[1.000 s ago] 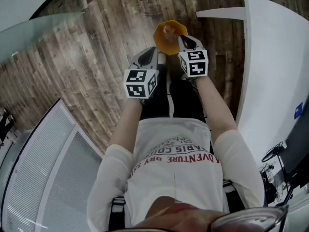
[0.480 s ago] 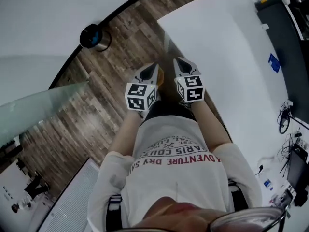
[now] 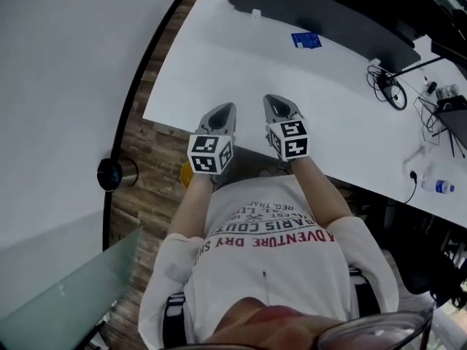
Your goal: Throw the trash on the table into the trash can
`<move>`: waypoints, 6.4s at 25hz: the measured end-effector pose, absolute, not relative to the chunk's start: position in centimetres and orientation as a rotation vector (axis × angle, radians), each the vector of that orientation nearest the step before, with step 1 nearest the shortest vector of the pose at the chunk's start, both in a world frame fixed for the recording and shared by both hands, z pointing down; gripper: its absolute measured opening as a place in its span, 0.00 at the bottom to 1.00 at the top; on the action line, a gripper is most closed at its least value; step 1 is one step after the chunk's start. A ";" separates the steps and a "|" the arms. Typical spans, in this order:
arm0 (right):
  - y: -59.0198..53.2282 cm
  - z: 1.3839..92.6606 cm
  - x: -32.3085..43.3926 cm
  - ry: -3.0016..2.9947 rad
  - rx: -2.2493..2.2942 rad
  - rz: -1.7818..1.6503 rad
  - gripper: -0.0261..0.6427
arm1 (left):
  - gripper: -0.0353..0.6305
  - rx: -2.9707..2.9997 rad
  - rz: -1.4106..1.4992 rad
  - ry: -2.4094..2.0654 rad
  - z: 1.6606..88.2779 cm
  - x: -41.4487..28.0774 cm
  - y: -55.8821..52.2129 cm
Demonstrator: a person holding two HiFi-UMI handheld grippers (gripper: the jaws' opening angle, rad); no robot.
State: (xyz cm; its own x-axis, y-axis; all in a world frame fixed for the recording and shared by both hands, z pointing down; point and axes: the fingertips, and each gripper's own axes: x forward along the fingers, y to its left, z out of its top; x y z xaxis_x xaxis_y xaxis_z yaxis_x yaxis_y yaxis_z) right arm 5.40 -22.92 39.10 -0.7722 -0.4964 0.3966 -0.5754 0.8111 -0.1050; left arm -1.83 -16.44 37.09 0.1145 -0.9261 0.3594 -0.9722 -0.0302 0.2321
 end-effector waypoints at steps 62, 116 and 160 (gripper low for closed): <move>-49.8 42.3 16.4 -2.411 1.246 0.566 0.11 | 0.09 2.340 0.170 -1.423 38.0 4.7 -42.7; -37.0 41.6 0.7 -2.579 0.472 0.584 0.09 | 0.09 1.798 0.074 -2.074 37.8 -4.8 -24.7; 20.2 102.8 -17.8 -1.865 -0.583 0.042 0.10 | 0.09 0.486 -0.264 -2.261 86.6 -17.2 33.0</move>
State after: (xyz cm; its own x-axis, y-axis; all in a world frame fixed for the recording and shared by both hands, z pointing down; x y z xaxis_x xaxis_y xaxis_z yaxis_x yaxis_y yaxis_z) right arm -17.84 20.18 102.84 -0.2519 0.4111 0.8761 0.3715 0.8770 -0.3047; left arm -17.24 32.97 86.63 -0.6133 -0.4243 0.6662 -0.2592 0.9049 0.3377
